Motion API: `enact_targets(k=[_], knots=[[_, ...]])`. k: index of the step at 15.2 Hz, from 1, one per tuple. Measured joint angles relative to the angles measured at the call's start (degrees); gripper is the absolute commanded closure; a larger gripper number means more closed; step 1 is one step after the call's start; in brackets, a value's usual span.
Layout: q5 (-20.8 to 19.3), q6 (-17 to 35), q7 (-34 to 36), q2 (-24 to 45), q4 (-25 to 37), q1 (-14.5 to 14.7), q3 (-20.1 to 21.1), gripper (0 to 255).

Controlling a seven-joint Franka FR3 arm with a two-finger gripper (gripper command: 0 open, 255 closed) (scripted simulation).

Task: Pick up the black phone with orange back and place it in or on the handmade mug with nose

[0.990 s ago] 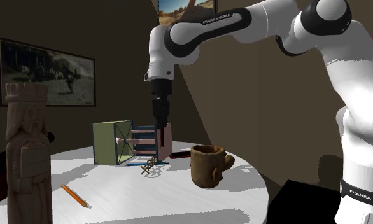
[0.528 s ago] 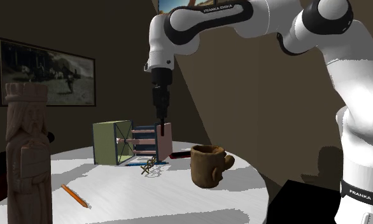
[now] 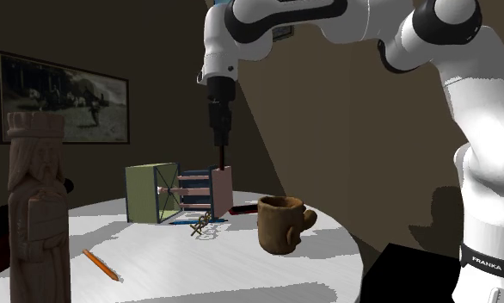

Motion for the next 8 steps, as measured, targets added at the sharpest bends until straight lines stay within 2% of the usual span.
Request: enact_targets(k=[8], knots=[[5.75, 3.02, -4.51, -18.66, -20.83, -2.95, -1.08, 255]])
